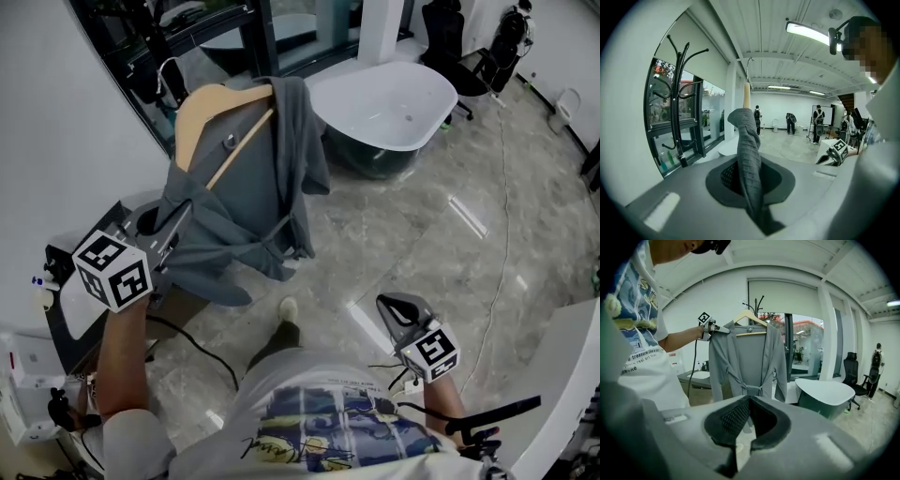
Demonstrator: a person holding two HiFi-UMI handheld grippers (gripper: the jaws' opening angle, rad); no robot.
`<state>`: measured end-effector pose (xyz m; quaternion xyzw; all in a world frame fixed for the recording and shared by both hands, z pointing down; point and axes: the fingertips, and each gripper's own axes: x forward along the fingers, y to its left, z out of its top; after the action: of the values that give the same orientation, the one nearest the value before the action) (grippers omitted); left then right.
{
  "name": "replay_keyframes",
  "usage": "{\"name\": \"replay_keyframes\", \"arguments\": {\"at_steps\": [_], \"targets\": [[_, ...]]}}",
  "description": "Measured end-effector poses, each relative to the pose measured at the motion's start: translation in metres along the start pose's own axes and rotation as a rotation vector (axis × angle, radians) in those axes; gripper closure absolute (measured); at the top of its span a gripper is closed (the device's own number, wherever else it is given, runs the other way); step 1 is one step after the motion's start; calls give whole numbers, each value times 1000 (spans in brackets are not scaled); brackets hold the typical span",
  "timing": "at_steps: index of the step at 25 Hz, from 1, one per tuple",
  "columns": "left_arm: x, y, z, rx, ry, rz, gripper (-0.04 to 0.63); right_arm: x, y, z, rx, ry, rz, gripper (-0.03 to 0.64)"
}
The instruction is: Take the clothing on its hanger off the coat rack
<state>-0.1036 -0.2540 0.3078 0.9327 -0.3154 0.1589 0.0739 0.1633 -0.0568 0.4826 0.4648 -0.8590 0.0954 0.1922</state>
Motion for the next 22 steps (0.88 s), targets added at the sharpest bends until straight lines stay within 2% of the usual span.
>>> {"name": "replay_keyframes", "arguments": {"at_steps": [11,22], "targets": [[-52,-88,-15,18,11,-19,588,-15,31,-19,-20,2,85,614],[-81,-148,-43,56,22,-53,588,-19,54,-25,-59,-10,139,614]]}}
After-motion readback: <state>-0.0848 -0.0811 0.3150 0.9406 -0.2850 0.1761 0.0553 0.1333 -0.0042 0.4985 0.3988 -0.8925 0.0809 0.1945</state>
